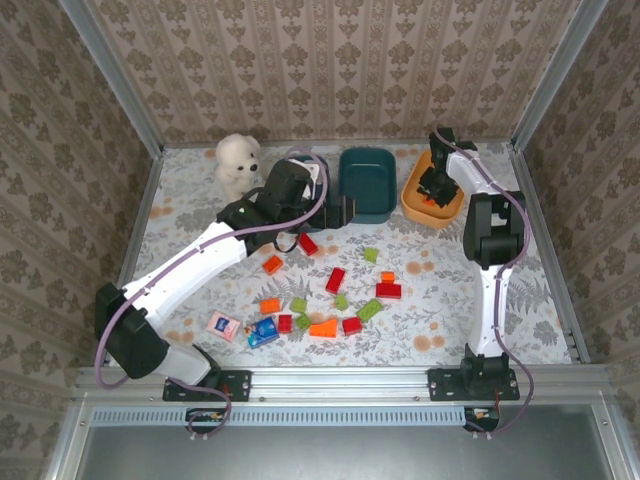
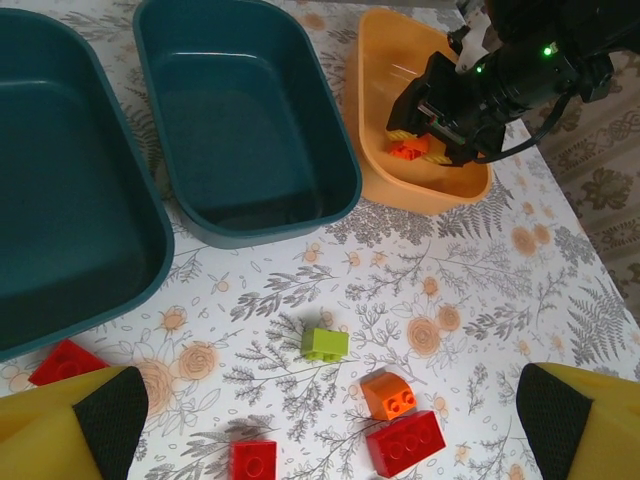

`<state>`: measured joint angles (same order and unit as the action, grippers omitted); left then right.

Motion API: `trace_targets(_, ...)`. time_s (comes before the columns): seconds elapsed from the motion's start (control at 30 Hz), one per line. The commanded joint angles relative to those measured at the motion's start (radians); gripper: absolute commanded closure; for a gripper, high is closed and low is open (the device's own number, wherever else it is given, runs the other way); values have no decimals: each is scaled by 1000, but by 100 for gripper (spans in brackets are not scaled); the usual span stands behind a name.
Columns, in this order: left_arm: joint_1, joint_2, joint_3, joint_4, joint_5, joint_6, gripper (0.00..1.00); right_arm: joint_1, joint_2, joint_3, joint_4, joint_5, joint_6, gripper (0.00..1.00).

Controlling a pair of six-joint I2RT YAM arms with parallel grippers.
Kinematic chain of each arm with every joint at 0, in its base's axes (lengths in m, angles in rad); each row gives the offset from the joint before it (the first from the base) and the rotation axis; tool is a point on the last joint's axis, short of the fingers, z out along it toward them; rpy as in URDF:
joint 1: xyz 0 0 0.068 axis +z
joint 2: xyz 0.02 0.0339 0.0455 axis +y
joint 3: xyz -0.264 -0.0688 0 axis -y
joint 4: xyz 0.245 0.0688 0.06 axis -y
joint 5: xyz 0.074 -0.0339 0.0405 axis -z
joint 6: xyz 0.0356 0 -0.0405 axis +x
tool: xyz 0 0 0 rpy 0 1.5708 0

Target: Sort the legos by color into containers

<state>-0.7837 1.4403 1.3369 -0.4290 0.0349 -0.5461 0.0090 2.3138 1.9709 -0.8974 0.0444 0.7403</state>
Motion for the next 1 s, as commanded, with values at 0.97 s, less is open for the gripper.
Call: trace_targets(0.97, 32, 230, -108, -237, -272, -506, 15, 567, -1412, -1198, 650, -208, -189, 28)
